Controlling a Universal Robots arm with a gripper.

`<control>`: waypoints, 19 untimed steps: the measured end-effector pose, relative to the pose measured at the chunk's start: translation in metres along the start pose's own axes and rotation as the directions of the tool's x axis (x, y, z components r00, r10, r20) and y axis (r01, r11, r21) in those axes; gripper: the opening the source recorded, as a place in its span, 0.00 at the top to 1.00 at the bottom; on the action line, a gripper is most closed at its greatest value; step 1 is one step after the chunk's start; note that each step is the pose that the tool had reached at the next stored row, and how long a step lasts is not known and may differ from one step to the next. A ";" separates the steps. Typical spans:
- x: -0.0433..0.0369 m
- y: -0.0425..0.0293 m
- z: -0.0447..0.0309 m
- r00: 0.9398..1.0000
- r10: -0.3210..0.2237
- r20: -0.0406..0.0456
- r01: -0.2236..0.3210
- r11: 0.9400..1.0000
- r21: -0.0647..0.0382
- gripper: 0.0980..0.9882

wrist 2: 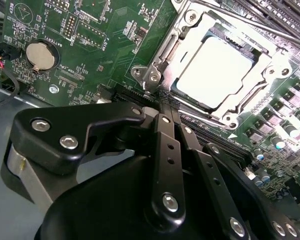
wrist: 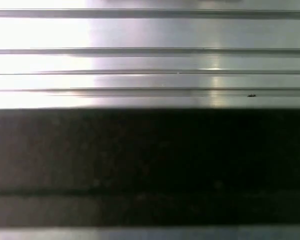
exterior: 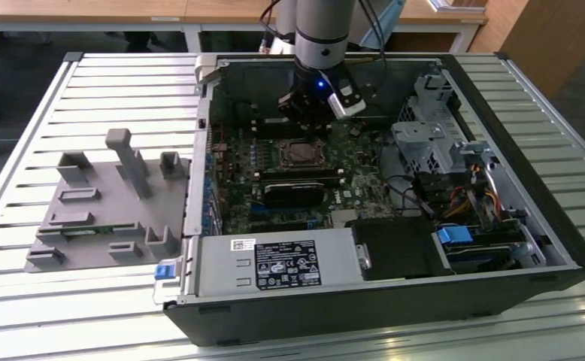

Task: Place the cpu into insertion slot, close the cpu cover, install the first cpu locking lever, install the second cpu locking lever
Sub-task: 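Install the first cpu locking lever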

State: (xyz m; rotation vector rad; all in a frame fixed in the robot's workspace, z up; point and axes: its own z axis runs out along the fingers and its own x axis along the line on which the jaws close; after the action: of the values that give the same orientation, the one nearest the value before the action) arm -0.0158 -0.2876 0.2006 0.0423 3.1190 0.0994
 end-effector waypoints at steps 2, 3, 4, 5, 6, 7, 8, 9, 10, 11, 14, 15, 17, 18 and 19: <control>0.0000 0.0001 -0.0008 1.000 0.000 0.000 0.000 1.000 0.000 0.97; 0.0000 0.0001 -0.0007 1.000 0.000 0.000 0.000 1.000 0.000 0.97; -0.0001 0.0001 -0.0005 1.000 0.000 0.000 0.000 1.000 0.001 0.97; 0.0000 0.0000 -0.0003 1.000 0.000 0.000 0.000 1.000 0.003 0.97; 0.0000 0.0000 0.0002 1.000 0.000 0.000 0.000 1.000 0.005 0.97; 0.0000 -0.0001 0.0007 1.000 0.000 0.000 0.000 1.000 0.007 0.97; 0.0000 -0.0001 0.0011 1.000 0.000 0.000 0.000 1.000 0.008 0.97; 0.0001 -0.0002 0.0014 1.000 0.000 0.000 0.000 1.000 0.010 0.97; 0.0000 -0.0003 0.0021 1.000 0.000 0.000 0.000 1.000 0.012 0.97; 0.0000 -0.0002 0.0028 1.000 0.000 0.000 0.000 1.000 0.014 0.97; -0.0001 -0.0003 0.0046 1.000 0.000 0.000 0.000 1.000 0.015 0.97; -0.0001 -0.0003 0.0046 1.000 0.000 0.000 0.000 1.000 0.015 0.97; -0.0002 -0.0003 0.0045 1.000 0.000 0.000 0.000 1.000 0.013 0.97; -0.0002 -0.0003 0.0040 1.000 0.000 0.001 0.000 1.000 0.011 0.97; -0.0003 0.0000 0.0028 1.000 0.000 0.001 0.000 1.000 0.010 0.97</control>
State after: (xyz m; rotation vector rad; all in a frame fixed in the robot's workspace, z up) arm -0.0154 -0.2874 0.1978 0.0421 3.1187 0.0844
